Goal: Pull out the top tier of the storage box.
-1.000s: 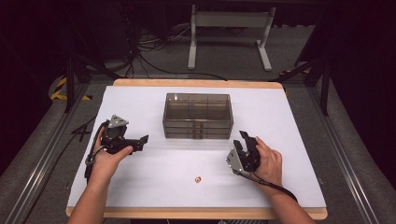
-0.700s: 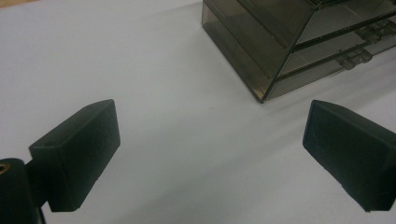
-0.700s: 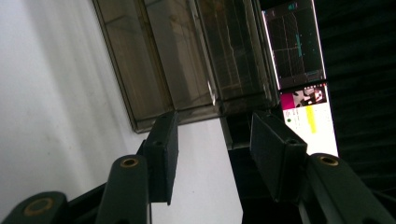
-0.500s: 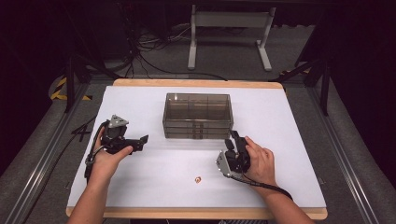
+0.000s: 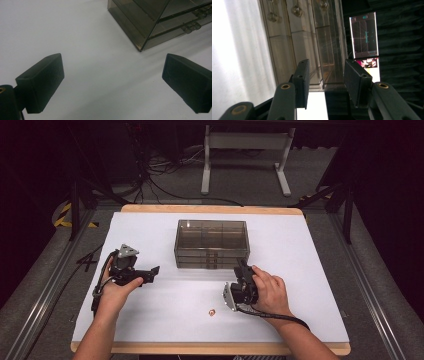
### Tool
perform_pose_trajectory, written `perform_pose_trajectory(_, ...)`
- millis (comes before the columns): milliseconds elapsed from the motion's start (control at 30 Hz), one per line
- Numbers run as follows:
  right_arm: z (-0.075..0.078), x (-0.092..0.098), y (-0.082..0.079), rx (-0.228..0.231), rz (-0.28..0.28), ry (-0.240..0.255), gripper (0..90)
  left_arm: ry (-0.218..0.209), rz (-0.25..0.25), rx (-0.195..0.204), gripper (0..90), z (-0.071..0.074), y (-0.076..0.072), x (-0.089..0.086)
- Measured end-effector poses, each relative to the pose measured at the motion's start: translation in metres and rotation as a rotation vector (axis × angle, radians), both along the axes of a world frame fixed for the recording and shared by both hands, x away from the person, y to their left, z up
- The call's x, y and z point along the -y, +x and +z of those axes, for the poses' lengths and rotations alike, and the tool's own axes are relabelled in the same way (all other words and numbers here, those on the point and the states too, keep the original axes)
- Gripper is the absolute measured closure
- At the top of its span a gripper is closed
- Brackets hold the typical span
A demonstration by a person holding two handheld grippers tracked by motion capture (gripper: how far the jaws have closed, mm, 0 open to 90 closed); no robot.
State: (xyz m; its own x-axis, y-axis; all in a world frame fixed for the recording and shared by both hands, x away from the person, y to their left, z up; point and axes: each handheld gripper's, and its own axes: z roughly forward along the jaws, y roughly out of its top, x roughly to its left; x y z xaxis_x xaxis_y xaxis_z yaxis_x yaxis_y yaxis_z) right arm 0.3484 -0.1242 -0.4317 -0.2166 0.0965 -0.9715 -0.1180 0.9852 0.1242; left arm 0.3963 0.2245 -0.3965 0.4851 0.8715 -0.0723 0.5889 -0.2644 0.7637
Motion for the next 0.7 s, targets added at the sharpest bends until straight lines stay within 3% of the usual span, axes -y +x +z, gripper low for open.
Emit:
perform_pose_trajectory(333,0.005,-0.014,0.005,0.033,0.015,-0.034,61.7,0.000,0.008,-0.002,4.7,0.001,-0.004,-0.003)
perform_pose_trajectory(700,0.001,-0.031,0.007,0.064,0.028,-0.079,67.3,-0.017,0.019,0.007,4.7,0.003,-0.003,-0.008)
